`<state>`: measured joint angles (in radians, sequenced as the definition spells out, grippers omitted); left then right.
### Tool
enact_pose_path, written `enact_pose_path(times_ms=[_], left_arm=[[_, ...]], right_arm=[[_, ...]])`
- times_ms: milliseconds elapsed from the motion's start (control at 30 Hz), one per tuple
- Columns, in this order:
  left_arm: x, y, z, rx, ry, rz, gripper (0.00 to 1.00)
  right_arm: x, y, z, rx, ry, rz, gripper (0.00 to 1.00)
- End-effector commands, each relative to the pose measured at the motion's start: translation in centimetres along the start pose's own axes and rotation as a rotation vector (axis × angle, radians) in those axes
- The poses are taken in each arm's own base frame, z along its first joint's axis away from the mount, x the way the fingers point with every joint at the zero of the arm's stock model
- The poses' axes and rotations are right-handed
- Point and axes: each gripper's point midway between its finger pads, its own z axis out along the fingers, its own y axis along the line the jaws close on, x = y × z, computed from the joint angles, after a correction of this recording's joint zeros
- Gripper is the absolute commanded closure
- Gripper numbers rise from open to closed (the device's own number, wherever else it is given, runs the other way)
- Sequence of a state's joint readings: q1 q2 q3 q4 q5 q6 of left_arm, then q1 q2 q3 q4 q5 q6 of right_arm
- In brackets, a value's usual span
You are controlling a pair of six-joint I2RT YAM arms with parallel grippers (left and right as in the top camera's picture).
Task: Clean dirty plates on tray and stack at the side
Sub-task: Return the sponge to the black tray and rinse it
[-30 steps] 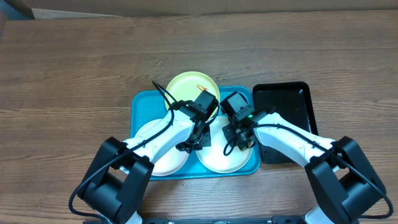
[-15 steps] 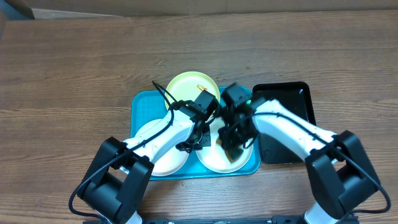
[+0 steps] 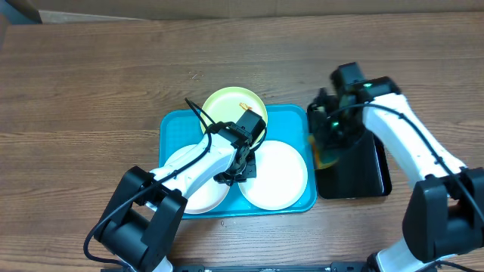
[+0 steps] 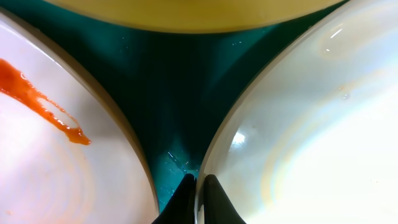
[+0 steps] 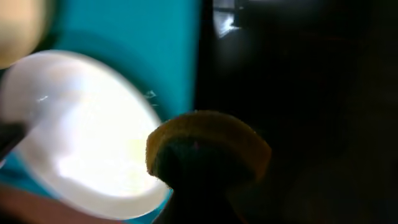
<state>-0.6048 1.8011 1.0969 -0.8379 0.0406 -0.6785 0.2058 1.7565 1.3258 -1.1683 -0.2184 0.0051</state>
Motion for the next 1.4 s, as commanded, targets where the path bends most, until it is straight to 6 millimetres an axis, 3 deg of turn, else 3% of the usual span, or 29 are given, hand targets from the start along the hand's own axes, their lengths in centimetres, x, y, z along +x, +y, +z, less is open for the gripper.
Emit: enact_pose_path(times_ms=[0,200,333,367,533,567,700,800,1133,1167,1267,1333,1367], left_arm=[[-0.6,-0.2,-0.1,0.003,-0.013,0.003,0.91],[-0.7,-0.3,-0.1,0.006,-0.018,0.003,0.89],[-0.6,-0.3,-0.1,0.006,-0.017,0.009,0.89],[-0.7,-0.3,-0.1,0.006,-0.017,0.011,0.89],[-0.7,-0.3,-0.1,0.008,-0.018,0.011,0.88],[-0.6,-0.3,-0.1,0.009,-0.017,0.011,0.88],[-0.6,-0.3,-0.1,0.009,-0.016,0.011,0.87],[-0.6,-0.3,-0.1,0.009,-0.016,0.011,0.87],[-0.6,-0.3,-0.1,0.009,-0.017,0.011,0.85],[-0.7,-0.4,-0.1,0.010,-0.017,0.011,0.85],[-0.7,-0.4,-0.1,0.012,-0.018,0.011,0.84],[-0.7,-0.4,-0.1,0.011,-0.017,0.011,0.83],[-0.6,-0.4,-0.1,0.011,-0.016,0.011,0.83]], right_arm=[[0.3,-5.1,-0.4,0.218,-0.047,0.205,0.96],[0.4,-6.6,4.0,0.228,-0.108,0.199,0.96],[0.1,-7.8,5.7,0.261,-0.166,0.198,0.96],[0.0,-7.9,5.8,0.265,-0.174,0.198,0.90],[-0.9,-7.8,5.4,0.263,-0.205,0.201,0.23],[-1.1,-7.7,4.9,0.263,-0.203,0.212,0.20],[-1.4,-7.2,3.0,0.266,-0.178,0.218,0.20],[-0.8,-7.2,2.9,0.268,-0.155,0.236,0.21],[1.0,-7.9,6.3,0.256,-0.149,0.273,0.30],[0.9,-8.0,6.7,0.253,-0.165,0.271,0.33],[0.5,-8.1,7.2,0.248,-0.195,0.266,0.58],[0.2,-8.0,6.8,0.247,-0.204,0.266,0.55],[0.0,-7.9,6.5,0.247,-0.201,0.266,0.46]])
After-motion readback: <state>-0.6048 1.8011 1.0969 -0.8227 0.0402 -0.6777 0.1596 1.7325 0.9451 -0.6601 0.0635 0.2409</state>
